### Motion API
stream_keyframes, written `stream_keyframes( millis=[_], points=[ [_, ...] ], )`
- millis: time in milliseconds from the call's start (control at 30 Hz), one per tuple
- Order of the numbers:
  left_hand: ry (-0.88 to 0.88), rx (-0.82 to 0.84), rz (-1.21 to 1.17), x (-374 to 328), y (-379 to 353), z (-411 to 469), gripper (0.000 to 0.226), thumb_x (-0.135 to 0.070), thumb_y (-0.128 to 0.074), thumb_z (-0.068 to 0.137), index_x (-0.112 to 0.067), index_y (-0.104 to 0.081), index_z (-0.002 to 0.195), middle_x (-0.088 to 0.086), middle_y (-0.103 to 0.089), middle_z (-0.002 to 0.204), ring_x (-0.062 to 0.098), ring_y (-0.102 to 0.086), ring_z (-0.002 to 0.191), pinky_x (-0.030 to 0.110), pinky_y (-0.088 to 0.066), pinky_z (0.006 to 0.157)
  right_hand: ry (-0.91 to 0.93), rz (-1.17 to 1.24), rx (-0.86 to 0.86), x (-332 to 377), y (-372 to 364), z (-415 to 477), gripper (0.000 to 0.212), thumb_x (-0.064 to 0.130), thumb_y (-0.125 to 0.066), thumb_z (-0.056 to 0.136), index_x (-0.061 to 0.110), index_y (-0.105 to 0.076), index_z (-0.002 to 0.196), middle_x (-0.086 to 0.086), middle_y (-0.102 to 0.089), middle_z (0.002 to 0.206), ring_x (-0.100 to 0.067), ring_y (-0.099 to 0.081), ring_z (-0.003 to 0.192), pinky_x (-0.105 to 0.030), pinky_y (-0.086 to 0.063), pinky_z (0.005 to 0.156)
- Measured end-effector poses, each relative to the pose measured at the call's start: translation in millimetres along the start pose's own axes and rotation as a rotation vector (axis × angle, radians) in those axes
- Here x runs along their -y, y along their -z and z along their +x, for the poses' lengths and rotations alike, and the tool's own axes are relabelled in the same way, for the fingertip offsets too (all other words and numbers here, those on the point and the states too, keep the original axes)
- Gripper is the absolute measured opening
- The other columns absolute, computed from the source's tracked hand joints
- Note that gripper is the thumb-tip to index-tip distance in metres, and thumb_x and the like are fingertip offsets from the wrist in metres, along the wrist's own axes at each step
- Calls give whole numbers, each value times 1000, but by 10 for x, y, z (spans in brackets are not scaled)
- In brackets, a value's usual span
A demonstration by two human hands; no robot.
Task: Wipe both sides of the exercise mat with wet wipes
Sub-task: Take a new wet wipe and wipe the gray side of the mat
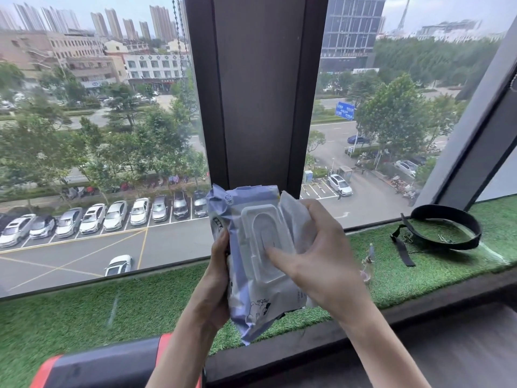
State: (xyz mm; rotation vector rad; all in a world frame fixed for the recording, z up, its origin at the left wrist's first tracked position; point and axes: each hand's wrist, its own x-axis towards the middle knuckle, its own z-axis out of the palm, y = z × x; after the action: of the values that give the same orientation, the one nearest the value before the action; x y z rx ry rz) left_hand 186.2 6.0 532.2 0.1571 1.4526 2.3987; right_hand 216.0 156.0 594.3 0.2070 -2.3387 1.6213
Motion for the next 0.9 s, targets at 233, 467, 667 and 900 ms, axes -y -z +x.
stream_keyframes(
  millis=[233, 467, 667, 900],
  points=[
    [-5, -22, -78, 1, -23, 32, 93, -77, -78, 49, -15, -71, 117, 24, -65, 121, 37, -68, 100, 40, -59, 73, 49, 48, 137, -45, -55, -54, 51, 60, -77, 69, 36, -57, 109, 10, -61, 102, -9, -63, 92, -26, -52, 74],
    [-15, 44, -146, 85, 23, 56, 81, -72, -82, 48, -16, -76, 107, 18, -72, 99, 31, -71, 84, 38, -59, 65, 226, -26, 28, -161, -132, -45, 20, 5, -73, 83, 18, -72, 98, 5, -64, 96, -8, -62, 89, -16, -49, 73],
    [24, 28, -183, 185, 87, 90, 88, -70, -83, 49, -12, -73, 114, 25, -66, 114, 35, -68, 96, 43, -59, 78, 261, -52, 17, -301, -215, -56, 23, -1, -73, 79, 15, -77, 95, 6, -64, 94, -8, -63, 89, -20, -51, 75],
    [12, 56, -237, 268, 147, 155, 83, -65, -89, 41, -11, -77, 103, 22, -71, 96, 33, -72, 79, 38, -59, 62, 141, 53, -2, -448, -246, 0, 27, 17, -81, 77, 28, -71, 100, 8, -64, 100, -13, -65, 92, -34, -57, 75]
  ],
)
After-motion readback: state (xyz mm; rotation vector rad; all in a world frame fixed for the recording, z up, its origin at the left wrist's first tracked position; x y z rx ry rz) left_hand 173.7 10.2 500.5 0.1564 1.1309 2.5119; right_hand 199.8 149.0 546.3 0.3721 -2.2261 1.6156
